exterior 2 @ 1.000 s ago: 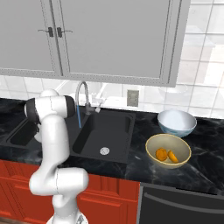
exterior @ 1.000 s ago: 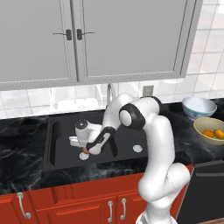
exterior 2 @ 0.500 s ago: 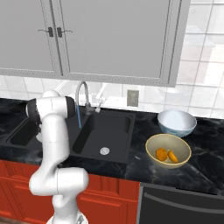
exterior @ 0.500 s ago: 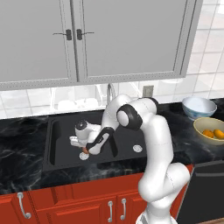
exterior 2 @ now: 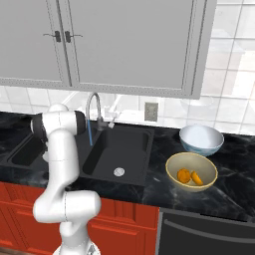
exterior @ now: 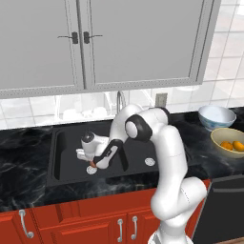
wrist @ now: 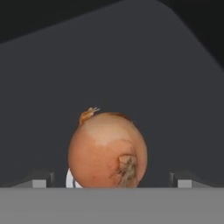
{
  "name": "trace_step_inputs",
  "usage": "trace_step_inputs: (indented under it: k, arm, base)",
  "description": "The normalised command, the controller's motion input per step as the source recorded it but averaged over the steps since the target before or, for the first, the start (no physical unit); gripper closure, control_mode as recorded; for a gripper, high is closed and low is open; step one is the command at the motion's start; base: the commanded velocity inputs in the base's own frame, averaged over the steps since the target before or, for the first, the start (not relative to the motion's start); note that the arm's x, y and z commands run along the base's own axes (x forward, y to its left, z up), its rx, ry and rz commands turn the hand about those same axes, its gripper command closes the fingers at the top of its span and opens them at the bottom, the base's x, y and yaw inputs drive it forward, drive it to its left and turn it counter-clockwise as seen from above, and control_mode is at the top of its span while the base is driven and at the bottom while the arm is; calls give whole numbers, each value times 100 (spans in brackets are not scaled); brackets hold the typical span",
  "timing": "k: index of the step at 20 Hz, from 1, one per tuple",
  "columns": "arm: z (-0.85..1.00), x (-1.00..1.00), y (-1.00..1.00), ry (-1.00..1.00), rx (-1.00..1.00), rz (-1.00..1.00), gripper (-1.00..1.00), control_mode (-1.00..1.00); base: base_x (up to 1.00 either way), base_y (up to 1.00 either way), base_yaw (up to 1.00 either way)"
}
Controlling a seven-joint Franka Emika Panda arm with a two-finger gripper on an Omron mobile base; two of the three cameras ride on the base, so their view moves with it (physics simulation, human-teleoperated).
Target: Pick the oranges from the sink and place them in one bowl. Place the onion in the other bowl. Then turn off the sink faucet.
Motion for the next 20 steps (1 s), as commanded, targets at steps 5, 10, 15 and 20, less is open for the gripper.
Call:
trace_step_inputs:
  k: [5, 10, 15, 20]
  arm:
    - [-14, 6, 0, 0, 0, -2, -100, -100]
    - [-13, 11, 0, 0, 0, -1, -100, -100]
    - [-16, 9, -1, 0, 0, -1, -100, -100]
    - [-24, 8, -1, 0, 0, 0, -100, -100]
  base:
    - [0, 0, 0]
    - [0, 0, 0]
    - [0, 0, 0]
    - [0, 0, 0]
